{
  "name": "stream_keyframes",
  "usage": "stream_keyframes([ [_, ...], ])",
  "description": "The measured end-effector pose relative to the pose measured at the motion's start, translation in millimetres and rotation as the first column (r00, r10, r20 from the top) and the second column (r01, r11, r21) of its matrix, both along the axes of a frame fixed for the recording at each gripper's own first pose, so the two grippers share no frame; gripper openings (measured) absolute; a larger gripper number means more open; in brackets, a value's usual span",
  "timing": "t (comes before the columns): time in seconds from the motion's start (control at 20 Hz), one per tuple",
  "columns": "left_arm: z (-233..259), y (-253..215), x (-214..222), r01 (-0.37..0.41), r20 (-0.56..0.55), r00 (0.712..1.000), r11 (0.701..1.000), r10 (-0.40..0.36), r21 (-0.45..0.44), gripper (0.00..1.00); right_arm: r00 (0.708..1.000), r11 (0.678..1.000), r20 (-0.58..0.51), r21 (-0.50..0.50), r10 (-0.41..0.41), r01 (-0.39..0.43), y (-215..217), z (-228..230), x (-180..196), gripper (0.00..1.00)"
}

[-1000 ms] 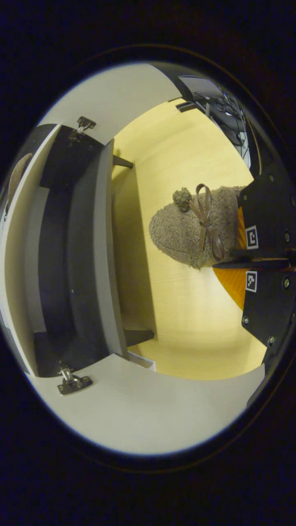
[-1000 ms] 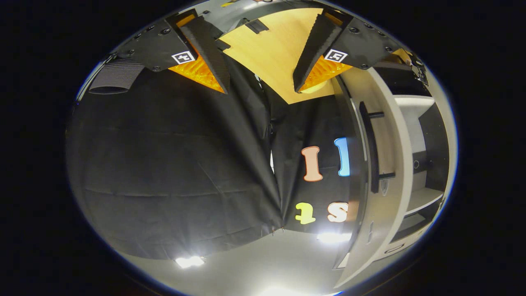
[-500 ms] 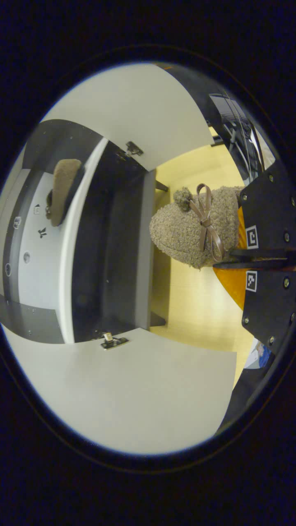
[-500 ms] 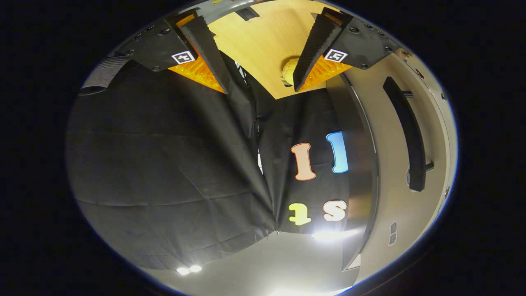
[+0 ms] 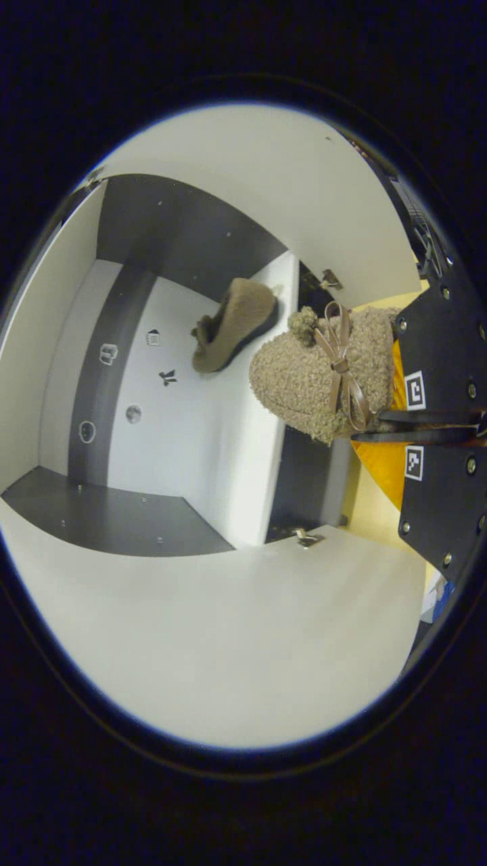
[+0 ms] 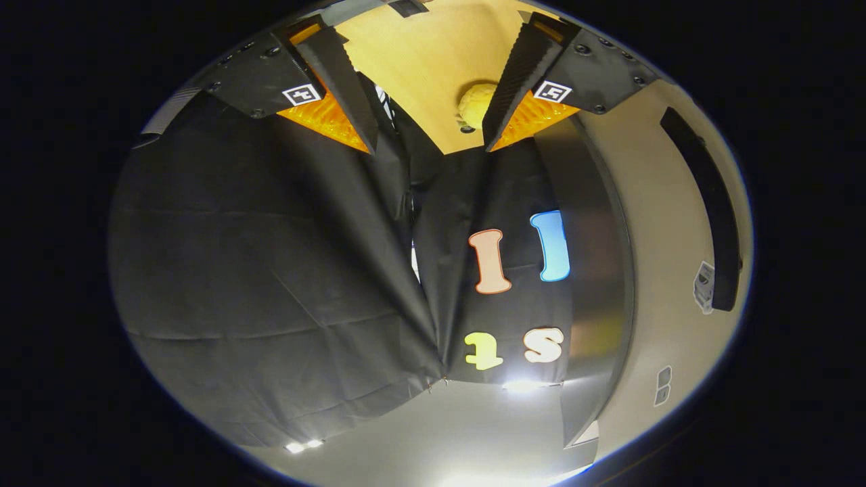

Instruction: Grab one shoe with the right hand and put it into the shoe cabinet, grab the other shoe with the left hand and put it into the shoe cabinet; then close the right door with the right hand and the left door with the left hand.

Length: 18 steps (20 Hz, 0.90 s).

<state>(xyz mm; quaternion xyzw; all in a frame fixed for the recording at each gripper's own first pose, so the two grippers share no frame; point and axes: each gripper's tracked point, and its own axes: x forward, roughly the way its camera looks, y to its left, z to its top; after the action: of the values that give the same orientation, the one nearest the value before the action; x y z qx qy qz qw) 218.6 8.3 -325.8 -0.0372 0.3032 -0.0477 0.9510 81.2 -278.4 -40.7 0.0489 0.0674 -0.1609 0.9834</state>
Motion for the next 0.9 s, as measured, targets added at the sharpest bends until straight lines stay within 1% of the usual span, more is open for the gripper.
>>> stream_keyframes([
  [0.1, 22, 3, 35, -0.025, 0.059, 0.998, 0.999, 0.024, 0.023, 0.04, 1.000, 1.000, 0.015, -0.007, -0.001, 0.001, -2, 2, 1, 0.98],
  [0.15, 33, 3, 53, -0.032, 0.083, 0.996, 0.999, 0.029, 0.024, 0.04, 1.000, 1.000, 0.018, -0.010, -0.002, 0.003, -3, 1, 1, 0.92],
  [0.2, 34, 2, 63, -0.031, 0.104, 0.994, 0.999, 0.028, 0.026, 0.04, 1.000, 1.000, 0.015, -0.010, -0.005, 0.005, -4, 0, 1, 0.92],
  [0.25, 49, 3, 71, -0.031, 0.122, 0.992, 0.999, 0.027, 0.029, 0.04, 1.000, 1.000, 0.015, -0.009, -0.005, 0.005, -5, 0, 1, 0.92],
  [0.4, 65, 8, 114, -0.039, 0.160, 0.987, 0.998, 0.032, 0.039, 0.04, 1.000, 1.000, 0.019, -0.002, -0.017, 0.017, -8, 2, -1, 0.92],
  [0.7, 68, 10, 202, -0.051, 0.203, 0.978, 0.998, 0.045, 0.022, 0.04, 0.997, 0.998, 0.043, -0.017, -0.064, 0.065, -11, 8, -13, 0.92],
  [0.75, 66, 7, 215, -0.046, 0.220, 0.975, 0.999, 0.039, 0.027, 0.04, 0.997, 0.998, 0.045, -0.018, -0.066, 0.067, -9, 8, -16, 0.92],
  [0.85, 57, 1, 234, -0.036, 0.219, 0.975, 0.998, 0.025, 0.044, 0.04, 0.997, 0.998, 0.051, -0.009, -0.061, 0.061, -5, 10, -17, 0.92],
  [0.9, 51, -4, 242, -0.027, 0.212, 0.977, 0.998, 0.015, 0.055, 0.04, 0.997, 0.998, 0.054, -0.005, -0.058, 0.058, -4, 11, -18, 0.98],
])
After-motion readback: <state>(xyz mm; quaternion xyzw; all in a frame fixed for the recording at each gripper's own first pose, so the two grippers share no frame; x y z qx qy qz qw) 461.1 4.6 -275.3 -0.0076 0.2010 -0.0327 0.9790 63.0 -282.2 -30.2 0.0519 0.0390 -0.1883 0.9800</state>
